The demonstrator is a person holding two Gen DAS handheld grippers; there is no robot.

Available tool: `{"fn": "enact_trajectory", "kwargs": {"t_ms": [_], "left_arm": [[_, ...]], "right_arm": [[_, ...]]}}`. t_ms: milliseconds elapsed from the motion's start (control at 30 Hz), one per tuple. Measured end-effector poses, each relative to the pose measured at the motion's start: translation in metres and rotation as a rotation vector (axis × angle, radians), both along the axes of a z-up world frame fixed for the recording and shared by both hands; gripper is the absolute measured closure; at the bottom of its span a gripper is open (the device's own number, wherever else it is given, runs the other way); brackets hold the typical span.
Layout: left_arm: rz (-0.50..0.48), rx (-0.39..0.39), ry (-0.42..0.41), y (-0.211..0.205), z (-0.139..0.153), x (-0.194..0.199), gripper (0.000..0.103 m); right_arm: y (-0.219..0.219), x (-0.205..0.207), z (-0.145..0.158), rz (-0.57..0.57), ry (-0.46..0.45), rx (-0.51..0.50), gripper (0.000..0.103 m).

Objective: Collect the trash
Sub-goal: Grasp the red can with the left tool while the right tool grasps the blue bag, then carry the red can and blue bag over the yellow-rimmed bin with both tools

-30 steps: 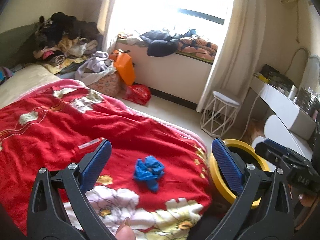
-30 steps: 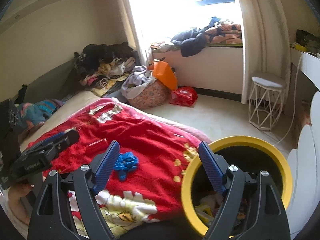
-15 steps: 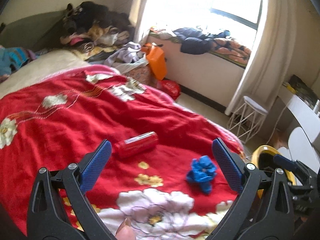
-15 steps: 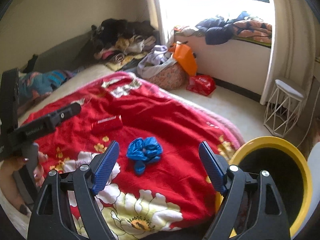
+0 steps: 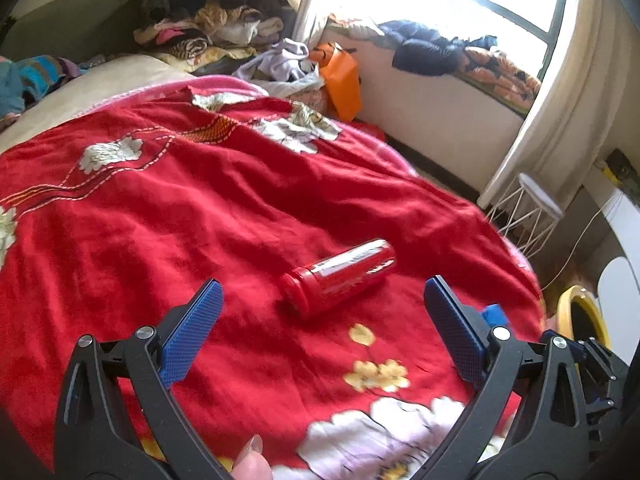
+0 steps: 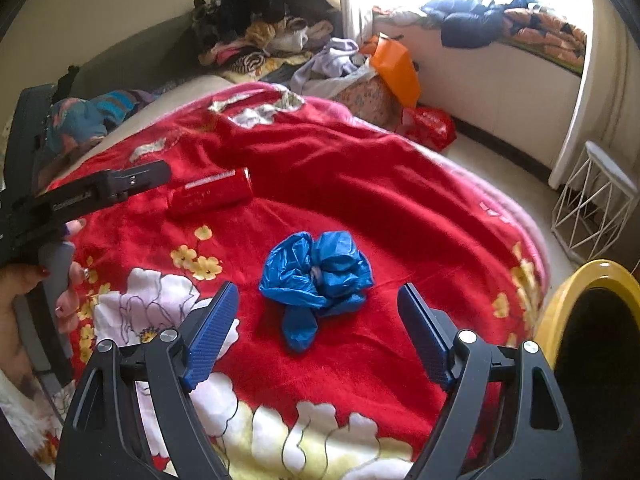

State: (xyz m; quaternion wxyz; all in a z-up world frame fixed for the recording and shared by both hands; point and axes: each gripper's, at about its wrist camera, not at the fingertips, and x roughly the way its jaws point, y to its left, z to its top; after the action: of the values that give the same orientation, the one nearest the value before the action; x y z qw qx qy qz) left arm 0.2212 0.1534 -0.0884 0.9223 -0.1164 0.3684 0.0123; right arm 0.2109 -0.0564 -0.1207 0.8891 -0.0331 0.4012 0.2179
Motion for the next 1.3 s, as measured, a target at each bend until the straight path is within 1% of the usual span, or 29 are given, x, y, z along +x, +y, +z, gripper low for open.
{"fn": "enact_trajectory", "kwargs": {"t_ms": [133, 300, 367, 400, 433, 500, 533, 567, 600, 700, 867, 967, 1033, 1300], "left_arm": [[-0.009, -0.030, 0.032, 0.007, -0.011, 0.014, 0.010], [-0.041, -0.052, 0.054, 0.005, -0.022, 0.029, 0.010], [-0.053, -0.061, 0.071, 0.004, -0.029, 0.035, 0.012], [-0.052, -0.064, 0.082, 0.003, -0.032, 0.037, 0.015], [-0.051, -0.064, 0.088, 0.002, -0.034, 0.039, 0.019], [-0.048, -0.061, 0.093, 0.000, -0.037, 0.041, 0.025], [-0.051, -0.061, 0.093, -0.002, -0.037, 0.041, 0.031], [-0.058, -0.060, 0.090, -0.005, -0.037, 0.041, 0.035], [-0.063, -0.055, 0.090, -0.008, -0.036, 0.041, 0.039], [-0.074, -0.047, 0.091, -0.014, -0.037, 0.039, 0.050], [-0.089, -0.035, 0.089, -0.023, -0.037, 0.034, 0.057], [-0.103, -0.033, 0.089, -0.028, -0.036, 0.031, 0.062], [-0.112, -0.033, 0.088, -0.033, -0.035, 0.027, 0.067], [-0.149, 0.009, 0.090, -0.059, -0.032, 0.012, 0.077]], "right_arm": [[0.001, 0.013, -0.011, -0.015, 0.037, 0.010, 0.024], [0.000, 0.026, -0.022, -0.038, 0.093, 0.051, 0.024], [-0.001, 0.028, -0.026, -0.039, 0.109, 0.068, 0.024], [-0.001, 0.028, -0.026, -0.038, 0.112, 0.072, 0.026], [-0.001, 0.028, -0.027, -0.032, 0.118, 0.076, 0.030], [0.000, 0.027, -0.029, -0.013, 0.127, 0.076, 0.053], [0.001, 0.026, -0.029, -0.006, 0.129, 0.077, 0.058], [0.001, 0.024, -0.029, 0.003, 0.132, 0.083, 0.069], [0.000, 0.021, -0.028, 0.008, 0.130, 0.086, 0.075], [-0.002, 0.013, -0.025, 0.014, 0.120, 0.088, 0.081], [-0.007, -0.003, -0.015, 0.018, 0.085, 0.093, 0.083], [-0.011, -0.010, -0.011, 0.012, 0.068, 0.091, 0.084], [-0.016, -0.014, -0.009, 0.006, 0.063, 0.095, 0.084], [-0.029, -0.024, 0.000, -0.017, 0.053, 0.108, 0.085]]}}
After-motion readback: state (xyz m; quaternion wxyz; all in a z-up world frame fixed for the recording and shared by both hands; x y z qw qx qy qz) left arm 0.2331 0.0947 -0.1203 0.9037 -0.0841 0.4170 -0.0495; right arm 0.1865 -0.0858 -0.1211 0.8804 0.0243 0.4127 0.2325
